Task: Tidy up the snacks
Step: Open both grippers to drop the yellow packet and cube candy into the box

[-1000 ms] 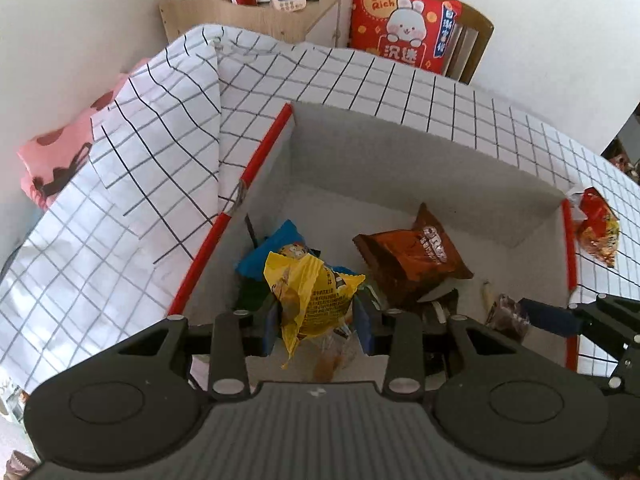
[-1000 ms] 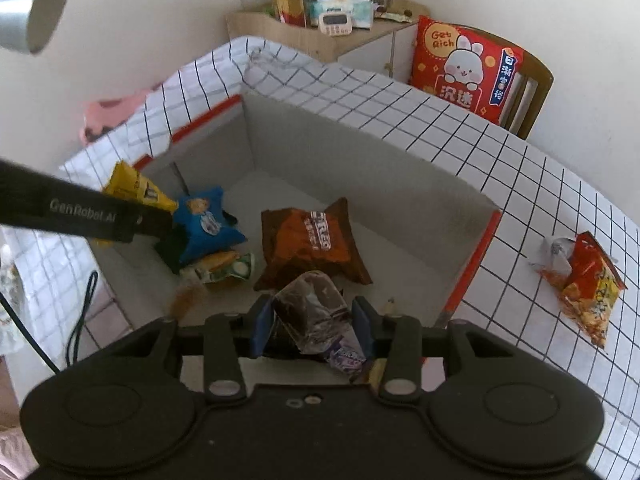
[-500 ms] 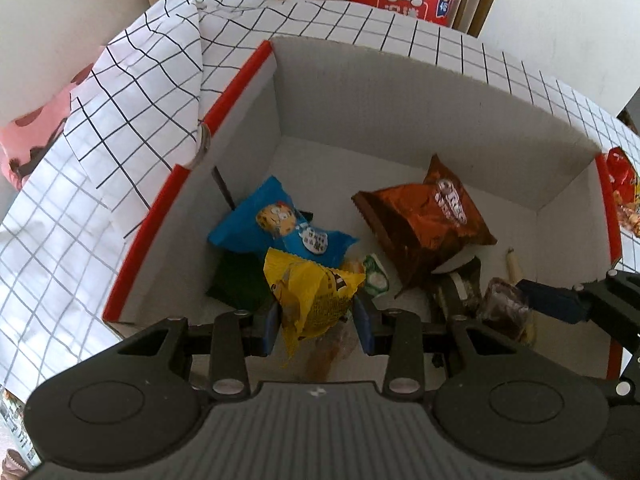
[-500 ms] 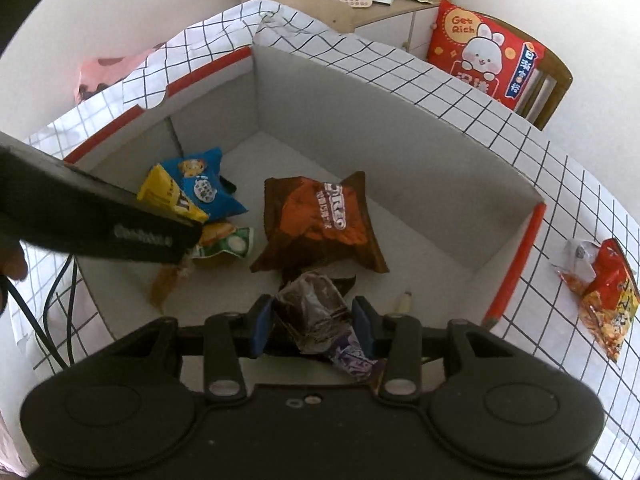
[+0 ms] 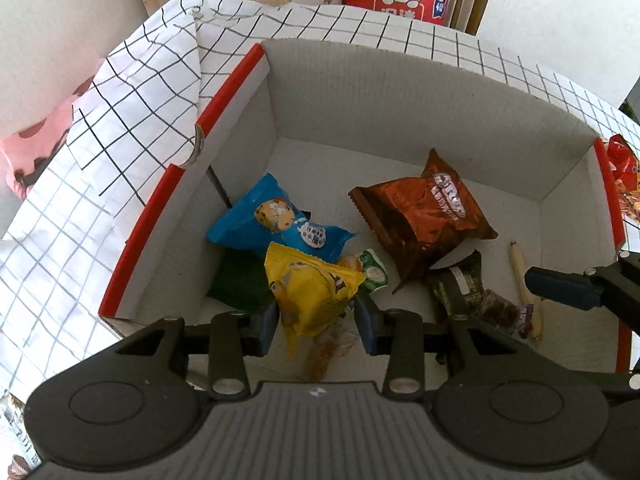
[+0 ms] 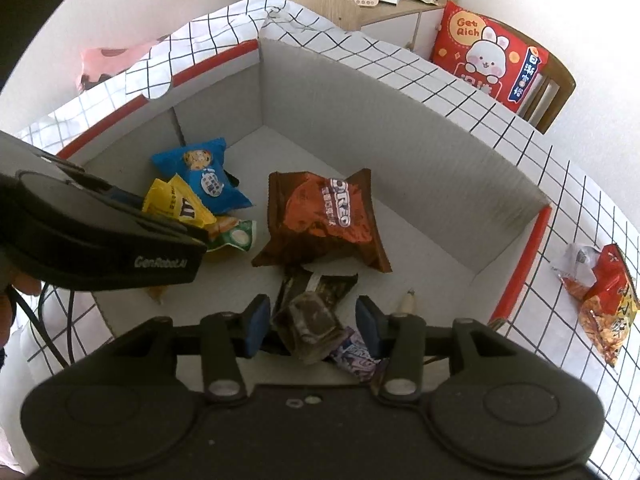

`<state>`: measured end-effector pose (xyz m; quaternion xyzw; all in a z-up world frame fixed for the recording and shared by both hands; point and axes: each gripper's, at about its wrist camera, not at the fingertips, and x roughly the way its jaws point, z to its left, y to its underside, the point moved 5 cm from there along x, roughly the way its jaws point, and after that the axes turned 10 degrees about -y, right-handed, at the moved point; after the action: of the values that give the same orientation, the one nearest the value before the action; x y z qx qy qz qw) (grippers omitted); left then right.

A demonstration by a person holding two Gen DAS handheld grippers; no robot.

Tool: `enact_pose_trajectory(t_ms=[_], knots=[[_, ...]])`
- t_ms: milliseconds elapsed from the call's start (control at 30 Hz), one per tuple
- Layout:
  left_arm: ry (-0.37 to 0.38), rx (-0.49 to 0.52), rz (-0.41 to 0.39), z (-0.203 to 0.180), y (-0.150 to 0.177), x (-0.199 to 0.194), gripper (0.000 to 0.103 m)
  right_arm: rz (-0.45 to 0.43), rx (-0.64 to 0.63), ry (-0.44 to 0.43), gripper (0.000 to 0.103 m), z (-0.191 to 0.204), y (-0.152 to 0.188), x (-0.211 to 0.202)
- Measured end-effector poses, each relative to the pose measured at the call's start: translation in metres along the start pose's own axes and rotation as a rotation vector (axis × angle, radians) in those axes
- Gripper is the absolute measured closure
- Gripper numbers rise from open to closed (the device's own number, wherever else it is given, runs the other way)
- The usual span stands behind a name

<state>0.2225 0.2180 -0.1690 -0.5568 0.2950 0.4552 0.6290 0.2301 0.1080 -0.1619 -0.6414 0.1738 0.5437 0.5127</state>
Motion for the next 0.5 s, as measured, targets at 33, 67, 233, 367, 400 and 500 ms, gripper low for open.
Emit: enact_pose_trajectory(t_ms=[33,67,233,367,400,500], knots=[[0.0,0.001,-0.006,0.0,0.0,-0.002,0.061,-0.003,0.004,-0.003,0.053,0.0,0.0,-0.002],[0.003,0.001,-0.014,0.0,0.0,-0.004,0.06,-0.007,0.008,-0.006,0.052,-0.001,0.001,-0.004],[0.023,-0.014,-0.05,0.003,0.001,-0.018,0.048,-0.032,0.018,-0.021,0.044,0.001,0.001,-0.016],[0.036,-0.018,-0.076,0.005,0.003,-0.029,0.047,-0.061,0.023,-0.037,0.039,0.002,0.001,-0.028],[0.037,-0.019,-0.079,0.005,0.003,-0.032,0.047,-0.066,0.026,-0.042,0.039,0.003,0.001,-0.03],[0.05,-0.022,-0.095,0.006,0.006,-0.039,0.047,-0.088,0.03,-0.052,0.036,0.003,0.0,-0.041]])
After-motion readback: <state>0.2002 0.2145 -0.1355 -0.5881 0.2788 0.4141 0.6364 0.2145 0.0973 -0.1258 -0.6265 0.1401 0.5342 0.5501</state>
